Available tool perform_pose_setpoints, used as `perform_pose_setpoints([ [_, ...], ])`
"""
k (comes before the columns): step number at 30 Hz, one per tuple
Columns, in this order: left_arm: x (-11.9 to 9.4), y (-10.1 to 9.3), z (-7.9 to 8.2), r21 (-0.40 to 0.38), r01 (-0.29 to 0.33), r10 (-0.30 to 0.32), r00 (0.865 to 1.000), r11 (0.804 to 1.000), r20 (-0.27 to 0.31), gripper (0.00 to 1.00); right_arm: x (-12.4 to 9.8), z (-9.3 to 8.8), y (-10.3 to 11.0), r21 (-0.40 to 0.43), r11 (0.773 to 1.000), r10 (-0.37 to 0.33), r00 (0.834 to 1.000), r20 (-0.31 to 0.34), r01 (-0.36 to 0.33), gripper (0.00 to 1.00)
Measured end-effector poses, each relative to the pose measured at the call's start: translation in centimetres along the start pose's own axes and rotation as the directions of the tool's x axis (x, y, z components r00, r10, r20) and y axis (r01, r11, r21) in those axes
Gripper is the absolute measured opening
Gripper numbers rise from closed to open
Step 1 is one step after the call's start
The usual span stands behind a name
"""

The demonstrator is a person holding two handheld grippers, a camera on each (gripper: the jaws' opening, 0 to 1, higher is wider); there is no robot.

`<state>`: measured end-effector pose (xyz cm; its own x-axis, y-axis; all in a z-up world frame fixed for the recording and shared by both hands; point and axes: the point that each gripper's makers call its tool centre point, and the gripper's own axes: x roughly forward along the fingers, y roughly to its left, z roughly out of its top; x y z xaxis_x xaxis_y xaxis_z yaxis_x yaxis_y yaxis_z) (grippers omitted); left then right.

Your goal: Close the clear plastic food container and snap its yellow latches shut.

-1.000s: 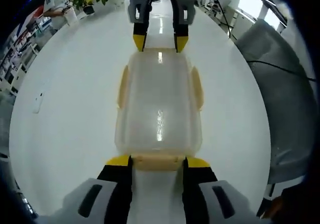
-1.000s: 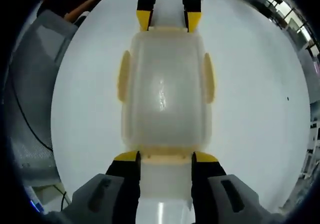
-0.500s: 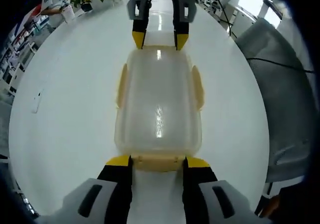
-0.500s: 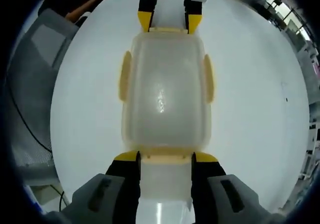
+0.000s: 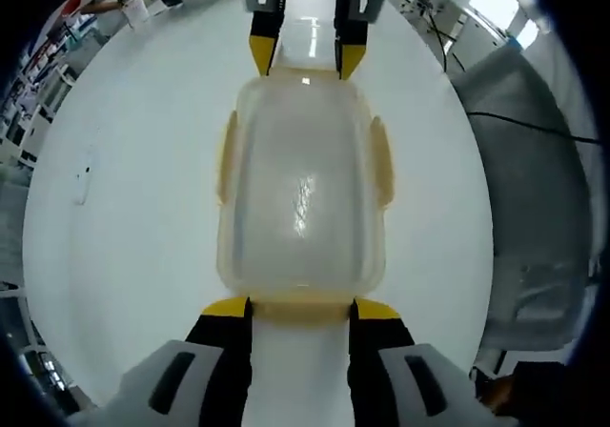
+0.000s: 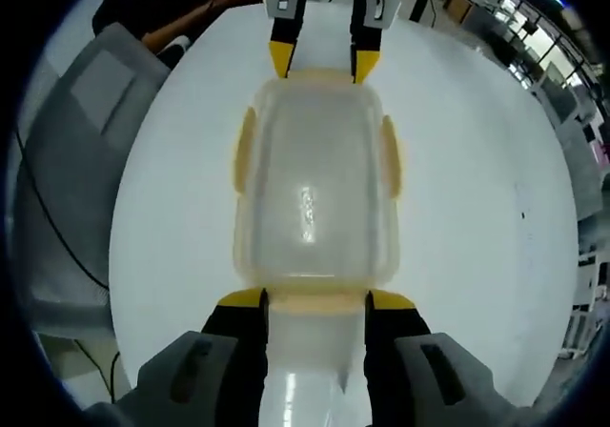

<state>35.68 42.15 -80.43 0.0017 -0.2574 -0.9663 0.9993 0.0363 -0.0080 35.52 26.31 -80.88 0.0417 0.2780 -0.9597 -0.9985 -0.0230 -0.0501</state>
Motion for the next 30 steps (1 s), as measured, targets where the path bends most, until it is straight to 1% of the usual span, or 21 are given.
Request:
perform_pose_setpoints([
  [4,-0.5,-0.8,0.8,-0.009,-0.002,0.002,1.0,1.0,-0.001,0.33,-0.8,-0.5,0.5,-0.008,1.0,0.013,1.0,0.02,-0.013,0.36],
  [8,-1.2,-1.4,1.8,-0.023,-0.004,0.004,1.0,1.0,0.005,0.33,-1.7,-1.1,0.9,-0.021,1.0,0.011,0.999,0.034,-0.01,0.36],
  [11,-1.7,-1.9,3.1,-0.037,-0.003,0.004,1.0,0.999,0.014,0.33,-2.7,-1.9,1.1,-0.029,1.0,0.009,0.999,0.052,-0.008,0.36],
  [15,-1.7,-2.4,4.9,-0.042,0.0,0.001,1.0,0.999,0.011,0.33,-3.7,-3.1,1.5,-0.032,0.999,0.012,0.998,0.061,-0.01,0.36],
  [17,-1.7,-2.5,5.8,-0.049,0.002,-0.002,1.0,0.999,0.01,0.33,-4.4,-4.1,1.5,-0.039,0.999,0.01,0.998,0.062,-0.008,0.36],
  [18,-1.7,-2.6,6.5,-0.05,0.001,0.0,1.0,0.999,0.011,0.33,-4.7,-4.7,1.5,-0.041,0.999,0.008,0.998,0.06,-0.005,0.36],
  [20,-1.7,-2.4,7.8,-0.039,-0.01,0.01,1.0,0.999,0.016,0.33,-5.3,-5.8,1.5,-0.037,0.999,0.0,0.998,0.059,0.002,0.36],
  [21,-1.6,-2.4,8.1,-0.037,-0.011,0.011,1.0,0.999,0.016,0.33,-5.6,-6.3,1.5,-0.034,0.999,-0.003,0.998,0.059,0.005,0.36],
  [22,-1.5,-2.4,8.8,-0.037,-0.01,0.01,1.0,0.999,0.018,0.33,-6.0,-6.9,1.5,-0.033,0.999,-0.005,0.998,0.06,0.007,0.36],
  [26,-1.0,-2.2,11.4,-0.024,-0.018,0.019,0.999,1.0,0.026,0.33,-6.9,-9.1,1.4,-0.024,1.0,-0.015,0.999,0.051,0.016,0.36],
  [27,-0.9,-2.1,11.9,-0.023,-0.017,0.018,0.999,1.0,0.029,0.33,-7.1,-9.8,1.4,-0.022,1.0,-0.016,0.999,0.047,0.017,0.36],
  [30,-0.5,-2.2,13.5,-0.015,-0.013,0.013,0.999,1.0,0.031,0.33,-7.5,-11.2,1.5,-0.015,1.0,-0.018,0.999,0.045,0.018,0.36],
])
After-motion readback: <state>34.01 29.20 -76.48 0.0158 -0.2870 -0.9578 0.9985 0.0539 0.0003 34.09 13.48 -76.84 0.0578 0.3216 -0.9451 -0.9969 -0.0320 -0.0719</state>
